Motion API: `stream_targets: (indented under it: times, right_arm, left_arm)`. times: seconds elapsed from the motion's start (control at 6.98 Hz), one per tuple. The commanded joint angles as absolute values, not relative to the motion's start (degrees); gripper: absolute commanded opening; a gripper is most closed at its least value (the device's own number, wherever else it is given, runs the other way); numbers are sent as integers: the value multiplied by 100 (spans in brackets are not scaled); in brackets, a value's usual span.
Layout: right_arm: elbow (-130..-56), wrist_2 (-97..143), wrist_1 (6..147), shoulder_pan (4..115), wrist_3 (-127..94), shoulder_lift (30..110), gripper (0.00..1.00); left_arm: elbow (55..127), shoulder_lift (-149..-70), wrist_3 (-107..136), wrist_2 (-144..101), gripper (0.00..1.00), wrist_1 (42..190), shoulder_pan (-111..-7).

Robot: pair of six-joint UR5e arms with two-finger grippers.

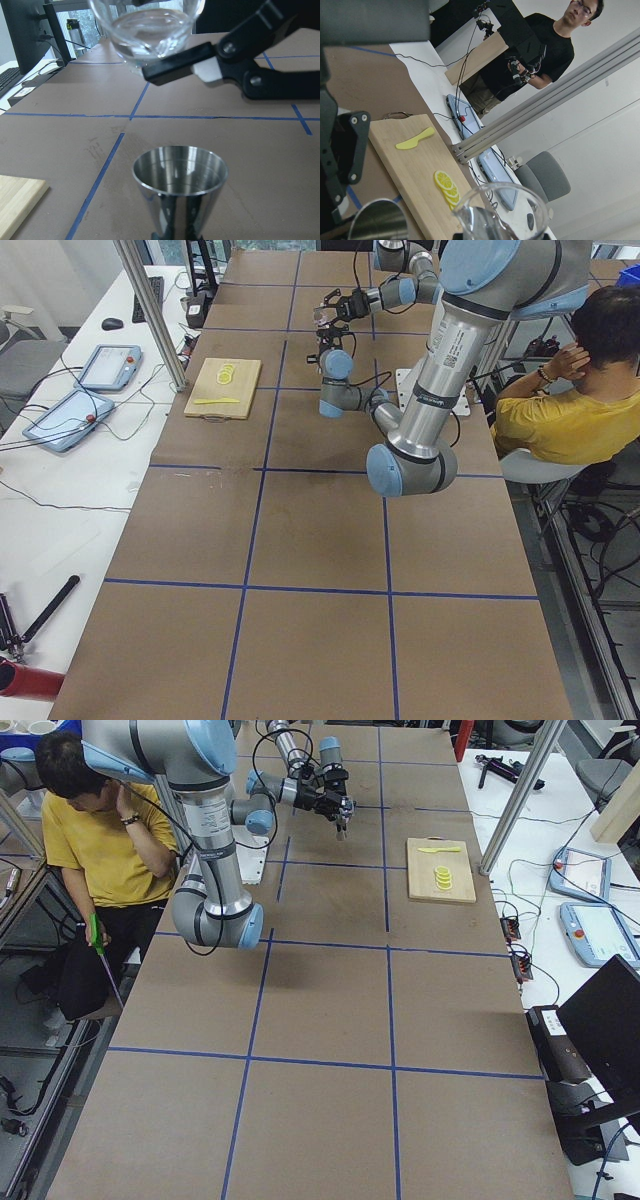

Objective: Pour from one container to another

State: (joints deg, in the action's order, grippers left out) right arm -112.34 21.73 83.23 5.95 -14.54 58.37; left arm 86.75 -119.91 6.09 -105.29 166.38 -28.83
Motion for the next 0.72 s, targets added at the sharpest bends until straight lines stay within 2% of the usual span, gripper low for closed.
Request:
stream_targets:
  times: [0.0,0.57]
  right_arm:
    - [-11232,2031,8883,580,-1232,5713,0]
    - [-11180,1714,9061,510,-677,5695,0]
  left_arm:
    - [8675,-11997,607,-10529,0,16638,-2883]
    - [8675,-11997,615,-10538,0,16638,-2883]
